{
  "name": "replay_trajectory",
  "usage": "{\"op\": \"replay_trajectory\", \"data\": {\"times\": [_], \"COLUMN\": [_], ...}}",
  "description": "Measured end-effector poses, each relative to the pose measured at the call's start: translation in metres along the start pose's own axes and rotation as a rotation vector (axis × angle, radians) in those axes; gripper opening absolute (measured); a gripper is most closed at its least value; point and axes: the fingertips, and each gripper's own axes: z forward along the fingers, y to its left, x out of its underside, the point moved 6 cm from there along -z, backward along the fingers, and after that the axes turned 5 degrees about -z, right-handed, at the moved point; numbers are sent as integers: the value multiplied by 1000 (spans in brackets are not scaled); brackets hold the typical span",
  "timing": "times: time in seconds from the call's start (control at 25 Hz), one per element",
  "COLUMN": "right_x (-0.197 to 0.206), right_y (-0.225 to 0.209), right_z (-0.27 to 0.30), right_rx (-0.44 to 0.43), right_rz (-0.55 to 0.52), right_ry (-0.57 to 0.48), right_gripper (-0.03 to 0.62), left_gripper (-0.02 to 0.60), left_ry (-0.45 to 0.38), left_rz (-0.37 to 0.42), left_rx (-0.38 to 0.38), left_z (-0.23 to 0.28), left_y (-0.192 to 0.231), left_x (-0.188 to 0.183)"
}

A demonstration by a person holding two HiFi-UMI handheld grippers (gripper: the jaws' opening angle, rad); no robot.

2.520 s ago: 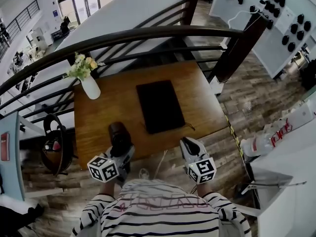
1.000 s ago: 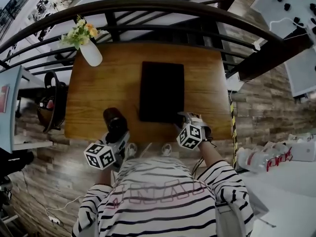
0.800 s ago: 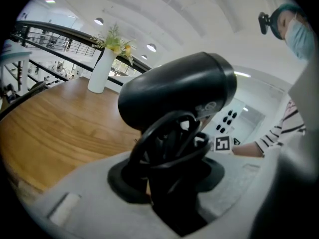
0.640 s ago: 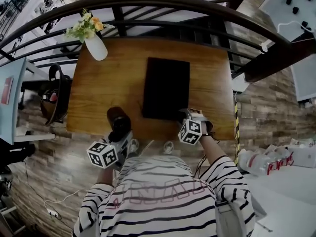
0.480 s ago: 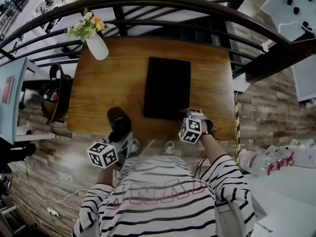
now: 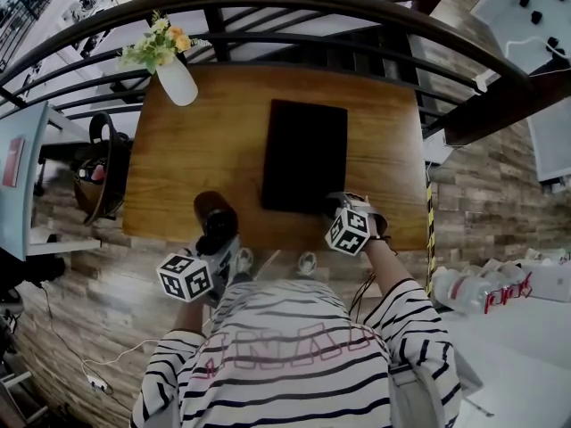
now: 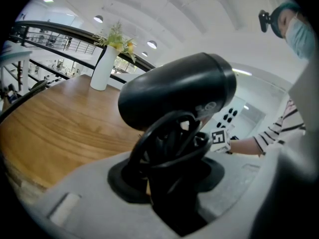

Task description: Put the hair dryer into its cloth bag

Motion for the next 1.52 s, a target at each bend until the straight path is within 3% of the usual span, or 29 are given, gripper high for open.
{"op": "replay_trajectory", "data": {"times": [0.28,0.52,0.76,1.2,1.52], "right_x": [4,4,-13,-60,-90], "right_y": [1,2,-6,-8,-7], "right_z": [7,7,-9,-30,-32], "right_rx": [-57,-91,-143,-275,-297], "right_rz": [-60,-15,254,807,1021], "right_ry": [58,49,-82,-447,-611], "right_gripper": [110,18,12,11,11], "left_gripper": [179,178,178,176,175], "left_ry": [16,25,30,67,194], "left_rz": [5,8,2,21,58], "left_rx": [14,13,4,-16,-55], "left_z": [3,3,2,4,19], "left_y": [1,-1,2,3,14], "left_x": [2,2,4,8,21]}}
